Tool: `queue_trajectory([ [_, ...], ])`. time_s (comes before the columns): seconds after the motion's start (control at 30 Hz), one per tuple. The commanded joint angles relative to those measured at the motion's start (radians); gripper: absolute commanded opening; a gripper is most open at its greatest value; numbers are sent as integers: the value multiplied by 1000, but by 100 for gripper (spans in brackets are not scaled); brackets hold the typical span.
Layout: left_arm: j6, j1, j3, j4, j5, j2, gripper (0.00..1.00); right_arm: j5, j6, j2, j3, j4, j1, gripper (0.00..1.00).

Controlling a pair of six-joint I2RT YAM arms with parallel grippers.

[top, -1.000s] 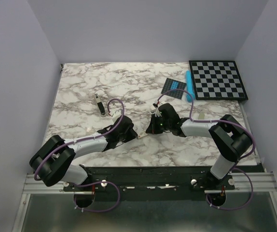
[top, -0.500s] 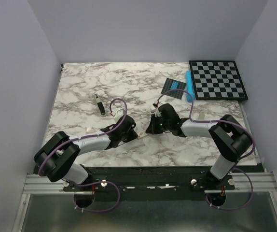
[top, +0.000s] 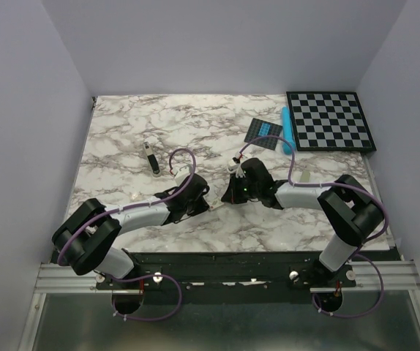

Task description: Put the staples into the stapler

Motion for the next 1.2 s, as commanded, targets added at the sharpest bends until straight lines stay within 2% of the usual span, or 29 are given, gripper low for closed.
queue_trajectory([
  [0.0, 6, -15, 20, -67, -40, 1, 20, 50, -1, -17, -26, -10, 9, 1],
  [0.43, 17, -26, 60, -82, -40, 28, 19, -19, 11, -15, -49, 56, 9, 2],
  [0.67, 18, -26, 71, -79, -34, 42, 17, -91, 22, -12, -62, 99, 9, 12],
  [0.87, 18, -24, 81, -73, -28, 51, 15, -134, 37, -1, -65, 131, 7, 16],
  [1.03, 20, -26, 84, -67, -22, 54, 13, -131, 37, -4, -68, 131, 7, 12],
  [1.17, 28, -24, 91, -64, -23, 62, 8, -128, 37, -12, -69, 127, 7, 1],
])
